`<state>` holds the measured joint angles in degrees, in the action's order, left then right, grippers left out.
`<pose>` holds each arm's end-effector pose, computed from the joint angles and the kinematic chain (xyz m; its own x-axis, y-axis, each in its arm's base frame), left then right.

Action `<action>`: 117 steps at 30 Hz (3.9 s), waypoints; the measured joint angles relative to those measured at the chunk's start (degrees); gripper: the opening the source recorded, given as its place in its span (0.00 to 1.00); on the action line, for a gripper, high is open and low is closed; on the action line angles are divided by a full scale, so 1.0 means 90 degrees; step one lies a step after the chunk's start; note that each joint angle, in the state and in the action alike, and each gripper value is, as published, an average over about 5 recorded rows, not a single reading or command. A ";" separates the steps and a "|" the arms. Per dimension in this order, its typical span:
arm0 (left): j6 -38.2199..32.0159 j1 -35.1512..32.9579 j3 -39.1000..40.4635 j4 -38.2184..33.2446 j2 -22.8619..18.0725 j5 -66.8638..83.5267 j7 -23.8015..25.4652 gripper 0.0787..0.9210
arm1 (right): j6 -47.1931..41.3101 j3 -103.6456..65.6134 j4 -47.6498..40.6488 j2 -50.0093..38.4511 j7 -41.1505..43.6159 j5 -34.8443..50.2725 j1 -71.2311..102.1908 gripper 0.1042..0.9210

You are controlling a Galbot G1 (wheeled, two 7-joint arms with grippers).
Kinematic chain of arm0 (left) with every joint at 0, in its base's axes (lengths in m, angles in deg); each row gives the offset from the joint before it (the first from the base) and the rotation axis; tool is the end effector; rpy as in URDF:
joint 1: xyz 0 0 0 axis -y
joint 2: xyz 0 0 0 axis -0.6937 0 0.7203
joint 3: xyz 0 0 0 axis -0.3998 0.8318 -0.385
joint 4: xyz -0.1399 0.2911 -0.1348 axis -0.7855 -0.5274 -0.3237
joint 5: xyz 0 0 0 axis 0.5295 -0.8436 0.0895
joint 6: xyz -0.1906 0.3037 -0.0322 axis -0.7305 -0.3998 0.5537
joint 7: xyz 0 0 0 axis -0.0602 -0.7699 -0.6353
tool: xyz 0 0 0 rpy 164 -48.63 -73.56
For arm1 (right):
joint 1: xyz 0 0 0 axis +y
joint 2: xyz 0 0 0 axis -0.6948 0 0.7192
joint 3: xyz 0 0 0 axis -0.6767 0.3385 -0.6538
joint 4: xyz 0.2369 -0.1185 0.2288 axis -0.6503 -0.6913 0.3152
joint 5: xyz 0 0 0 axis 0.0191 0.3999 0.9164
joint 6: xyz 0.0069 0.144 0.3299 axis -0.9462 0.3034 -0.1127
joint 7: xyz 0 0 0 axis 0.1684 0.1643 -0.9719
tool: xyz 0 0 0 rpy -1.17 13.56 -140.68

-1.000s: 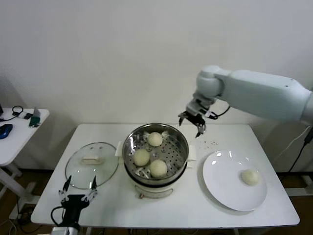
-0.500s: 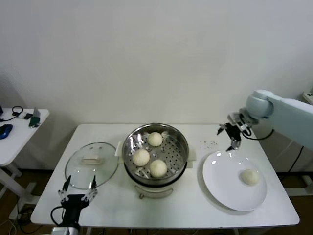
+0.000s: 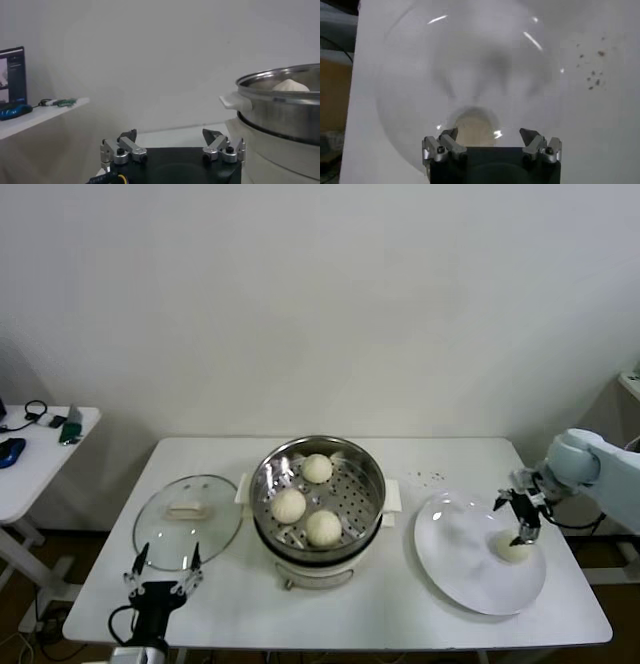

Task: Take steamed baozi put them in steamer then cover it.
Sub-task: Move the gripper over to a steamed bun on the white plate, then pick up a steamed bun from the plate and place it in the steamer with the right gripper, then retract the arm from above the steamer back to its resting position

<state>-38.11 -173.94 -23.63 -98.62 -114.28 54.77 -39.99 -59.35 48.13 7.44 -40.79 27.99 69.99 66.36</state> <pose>0.1297 0.0605 -0.3411 -0.9835 -0.1325 0.1233 -0.1105 0.9791 0.1705 0.4865 -0.2523 -0.2054 -0.0902 -0.0553 0.9944 -0.9941 -0.0552 -0.0933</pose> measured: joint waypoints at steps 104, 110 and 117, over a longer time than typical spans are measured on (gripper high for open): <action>-0.0108 0.0111 0.0199 -0.0140 0.0161 0.0257 0.0069 0.88 | -0.1899 0.4498 0.0594 0.4467 -0.1495 0.5248 -0.3921 0.81; -0.0112 0.0109 0.0165 -0.0137 0.0195 0.0282 0.0067 0.88 | -0.1916 0.4409 0.0642 0.4410 -0.1452 0.5246 -0.3931 0.88; -0.0116 0.0114 0.0137 -0.0158 0.0212 0.0286 0.0065 0.88 | -0.1839 0.4227 0.0733 0.4159 -0.1285 0.5202 -0.4106 0.88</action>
<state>-39.16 -172.92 -22.39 -100.04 -112.37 57.35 -39.41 -75.90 86.17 14.04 -3.36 16.42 116.80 29.40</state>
